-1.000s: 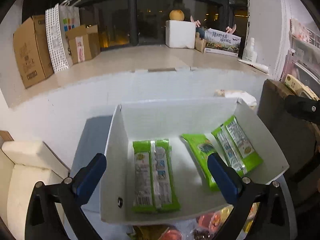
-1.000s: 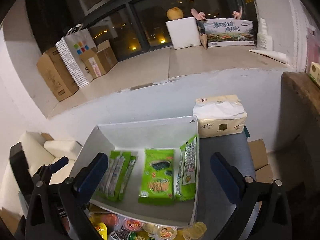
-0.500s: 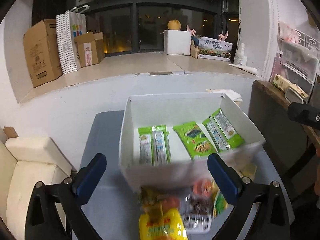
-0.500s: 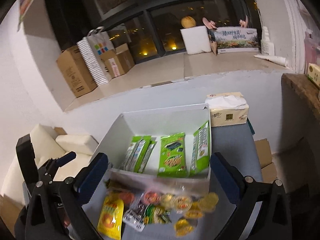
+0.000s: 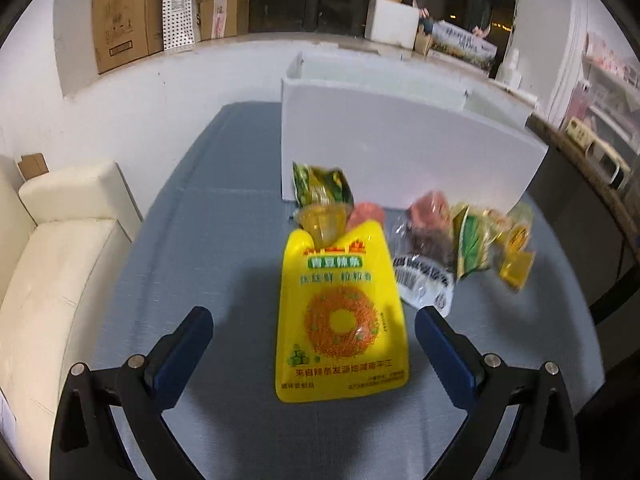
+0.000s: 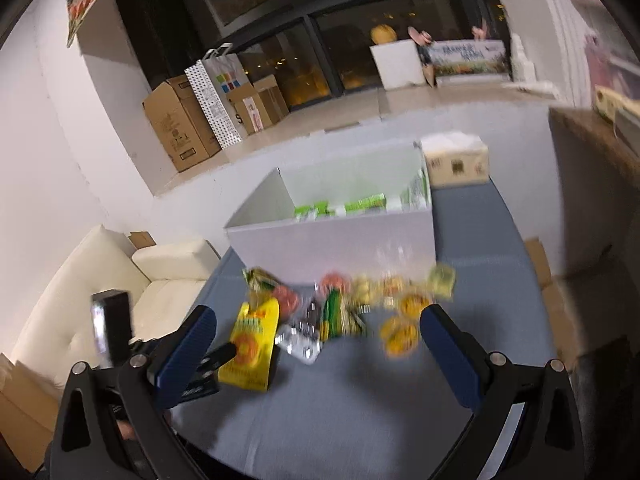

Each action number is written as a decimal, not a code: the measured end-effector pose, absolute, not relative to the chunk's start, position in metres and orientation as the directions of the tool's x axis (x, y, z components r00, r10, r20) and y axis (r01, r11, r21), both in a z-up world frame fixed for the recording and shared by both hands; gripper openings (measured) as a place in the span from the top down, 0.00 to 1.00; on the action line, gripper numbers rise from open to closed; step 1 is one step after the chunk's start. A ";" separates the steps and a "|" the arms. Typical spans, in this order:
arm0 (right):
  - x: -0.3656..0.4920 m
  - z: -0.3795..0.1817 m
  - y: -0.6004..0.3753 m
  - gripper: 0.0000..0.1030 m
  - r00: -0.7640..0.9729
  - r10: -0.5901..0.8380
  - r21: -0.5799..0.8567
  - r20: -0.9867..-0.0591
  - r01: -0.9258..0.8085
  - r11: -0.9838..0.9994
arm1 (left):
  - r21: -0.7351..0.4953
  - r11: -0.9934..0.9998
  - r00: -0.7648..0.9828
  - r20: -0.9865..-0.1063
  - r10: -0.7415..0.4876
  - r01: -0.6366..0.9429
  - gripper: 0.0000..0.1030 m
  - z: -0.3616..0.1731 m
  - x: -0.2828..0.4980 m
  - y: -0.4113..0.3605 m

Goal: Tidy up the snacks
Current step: 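Grasp the yellow spicy-strip snack bag with the left tool, then grasp the green-and-yellow spicy snack packet with the right tool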

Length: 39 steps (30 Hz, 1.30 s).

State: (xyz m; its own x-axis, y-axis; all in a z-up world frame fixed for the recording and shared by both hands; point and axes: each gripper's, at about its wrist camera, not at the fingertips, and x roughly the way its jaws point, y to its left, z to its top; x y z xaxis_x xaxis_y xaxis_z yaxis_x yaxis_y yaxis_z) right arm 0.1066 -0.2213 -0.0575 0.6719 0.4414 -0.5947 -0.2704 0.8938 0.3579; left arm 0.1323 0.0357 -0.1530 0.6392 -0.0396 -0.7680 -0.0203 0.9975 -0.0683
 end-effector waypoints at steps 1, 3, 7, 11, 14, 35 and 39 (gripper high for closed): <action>0.101 -0.063 -0.225 0.00 0.668 0.447 0.377 -0.595 -0.260 0.889 | -0.052 0.999 0.631 -0.775 -0.031 -0.015 0.00 -0.159 0.136 0.032; 0.094 -0.068 -0.230 0.00 0.664 0.454 0.398 -0.593 -0.249 0.883 | -0.024 1.000 0.617 -0.787 -0.011 -0.014 0.00 -0.167 0.146 0.027; 0.080 -0.074 -0.237 0.00 0.671 0.447 0.401 -0.592 -0.236 0.885 | -0.018 1.000 0.591 -0.807 -0.006 -0.015 0.00 -0.184 0.166 0.022; 0.073 -0.079 -0.241 0.00 0.671 0.438 0.397 -0.598 -0.227 0.889 | -0.031 1.000 0.586 -0.810 -0.022 -0.005 0.00 -0.188 0.176 0.017; 0.073 -0.080 -0.243 0.00 0.672 0.431 0.393 -0.603 -0.220 0.893 | -0.034 0.999 0.579 -0.815 -0.025 -0.005 0.01 -0.191 0.180 0.015; 0.127 -0.119 -0.203 0.00 0.596 0.437 0.361 -0.673 -0.252 0.898 | -0.142 0.986 0.701 -0.695 -0.162 0.087 0.56 -0.131 0.098 0.030; 0.164 -0.128 -0.180 0.00 0.574 0.425 0.339 -0.700 -0.257 0.905 | -0.132 0.986 0.725 -0.668 -0.166 0.104 0.56 -0.115 0.082 0.033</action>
State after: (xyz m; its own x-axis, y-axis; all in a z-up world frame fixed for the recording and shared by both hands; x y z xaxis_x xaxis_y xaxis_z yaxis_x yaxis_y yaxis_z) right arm 0.1637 -0.1803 -0.1278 0.5741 0.4252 -0.6997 -0.2573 0.9050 0.3389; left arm 0.0816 0.0333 -0.1151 0.7252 -0.1660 -0.6682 0.1040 0.9858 -0.1320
